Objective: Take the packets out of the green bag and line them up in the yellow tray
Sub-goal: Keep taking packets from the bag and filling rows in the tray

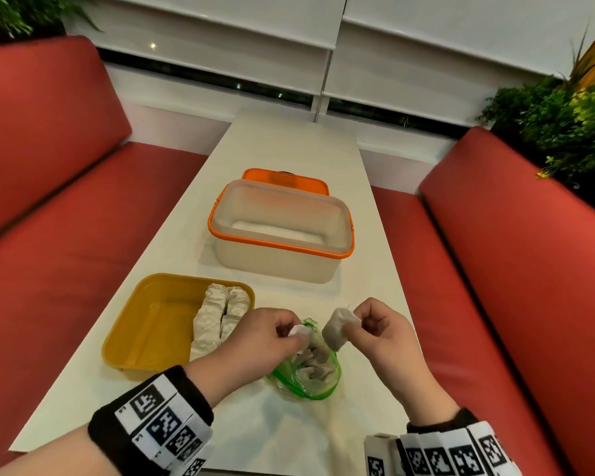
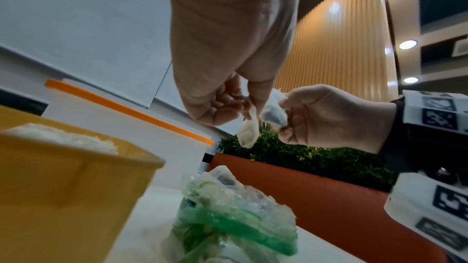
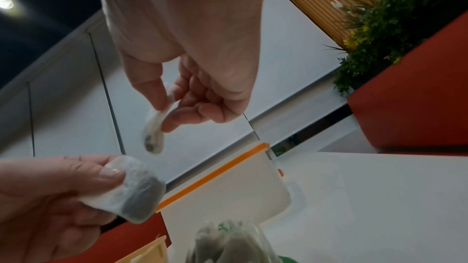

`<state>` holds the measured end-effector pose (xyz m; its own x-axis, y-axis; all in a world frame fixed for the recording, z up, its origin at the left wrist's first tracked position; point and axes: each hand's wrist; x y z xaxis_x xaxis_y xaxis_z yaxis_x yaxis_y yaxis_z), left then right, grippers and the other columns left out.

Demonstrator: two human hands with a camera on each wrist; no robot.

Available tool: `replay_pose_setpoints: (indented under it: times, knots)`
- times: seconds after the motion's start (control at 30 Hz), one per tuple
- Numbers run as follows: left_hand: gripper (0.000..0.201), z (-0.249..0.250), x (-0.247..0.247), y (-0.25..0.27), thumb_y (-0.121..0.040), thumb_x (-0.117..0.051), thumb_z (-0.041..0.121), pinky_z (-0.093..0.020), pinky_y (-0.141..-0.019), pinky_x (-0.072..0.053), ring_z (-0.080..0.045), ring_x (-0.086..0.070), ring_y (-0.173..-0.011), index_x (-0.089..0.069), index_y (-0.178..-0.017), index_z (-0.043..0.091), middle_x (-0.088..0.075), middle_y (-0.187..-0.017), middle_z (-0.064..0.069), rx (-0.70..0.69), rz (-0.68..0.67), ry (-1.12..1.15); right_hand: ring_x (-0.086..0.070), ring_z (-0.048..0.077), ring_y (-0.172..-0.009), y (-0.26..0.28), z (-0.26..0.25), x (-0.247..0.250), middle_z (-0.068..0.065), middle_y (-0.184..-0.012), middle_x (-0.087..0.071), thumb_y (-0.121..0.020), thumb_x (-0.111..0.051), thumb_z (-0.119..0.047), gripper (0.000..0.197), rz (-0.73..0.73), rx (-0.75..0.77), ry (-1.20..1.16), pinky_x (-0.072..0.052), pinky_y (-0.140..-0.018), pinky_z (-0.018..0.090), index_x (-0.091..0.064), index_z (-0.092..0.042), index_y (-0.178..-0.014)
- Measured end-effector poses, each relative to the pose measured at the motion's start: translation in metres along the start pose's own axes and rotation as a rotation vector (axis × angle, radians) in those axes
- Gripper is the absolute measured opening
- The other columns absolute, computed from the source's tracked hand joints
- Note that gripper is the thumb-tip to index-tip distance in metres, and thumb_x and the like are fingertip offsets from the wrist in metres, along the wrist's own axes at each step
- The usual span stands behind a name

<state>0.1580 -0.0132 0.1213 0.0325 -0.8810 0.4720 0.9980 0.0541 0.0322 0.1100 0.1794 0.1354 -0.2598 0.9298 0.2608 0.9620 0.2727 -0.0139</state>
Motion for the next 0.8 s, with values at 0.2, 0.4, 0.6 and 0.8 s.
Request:
replay_pose_setpoints:
  times: [0.2,0.4,0.6,0.8]
  knots:
    - [0.009,0.005,0.003,-0.005,-0.075,-0.059,0.016,-0.029,-0.061,-0.038,-0.022,-0.050,-0.070,-0.059,-0.066,0.014,-0.053,-0.074,-0.013,0.331,-0.149,0.691,-0.054,0.023,-0.063,0.015,-0.016,-0.021,0.018,-0.068,-0.060,-0.072,-0.063,-0.008,0.009,-0.324,-0.075,-0.153,-0.045,-0.058,0.029,-0.056,-0.005,-0.077]
    - [0.045,0.002,0.019,0.008,-0.097,-0.039,0.044,-0.033,-0.067,-0.056,-0.025,-0.065,-0.070,-0.067,-0.093,0.010,-0.065,-0.084,-0.015,0.472,-0.458,0.904,-0.051,0.024,-0.059,0.012,-0.012,-0.051,0.019,-0.065,-0.060,-0.082,-0.065,-0.003,0.014,-0.230,-0.135,-0.105,-0.040,-0.058,0.032,-0.054,0.005,-0.083]
    - [0.027,-0.020,0.034,0.028,-0.088,-0.059,0.001,-0.025,-0.062,-0.056,-0.021,-0.067,-0.073,-0.057,-0.115,0.007,-0.067,-0.084,-0.009,0.377,-0.411,0.799,-0.054,0.018,-0.053,0.012,-0.021,-0.074,0.006,-0.060,-0.059,-0.080,-0.061,0.006,0.009,-0.217,-0.097,0.062,-0.044,-0.053,0.023,-0.057,-0.002,-0.079]
    - [0.014,-0.031,0.052,0.044,-0.086,-0.050,-0.004,-0.021,-0.044,-0.036,-0.013,-0.050,-0.051,-0.053,-0.091,0.008,-0.060,-0.071,-0.011,0.412,-0.329,0.660,-0.050,0.001,-0.058,0.007,-0.029,-0.101,-0.016,-0.061,-0.057,-0.081,-0.068,-0.011,0.025,-0.278,0.123,0.398,-0.038,-0.057,0.013,-0.057,-0.028,-0.067]
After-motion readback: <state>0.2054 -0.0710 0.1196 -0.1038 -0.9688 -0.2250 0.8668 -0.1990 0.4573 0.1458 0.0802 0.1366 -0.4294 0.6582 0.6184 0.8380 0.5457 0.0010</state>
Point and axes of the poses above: each hand's wrist, its own y-axis away from the middle knuckle, its own x-axis out of the back of the hand, z = x × y
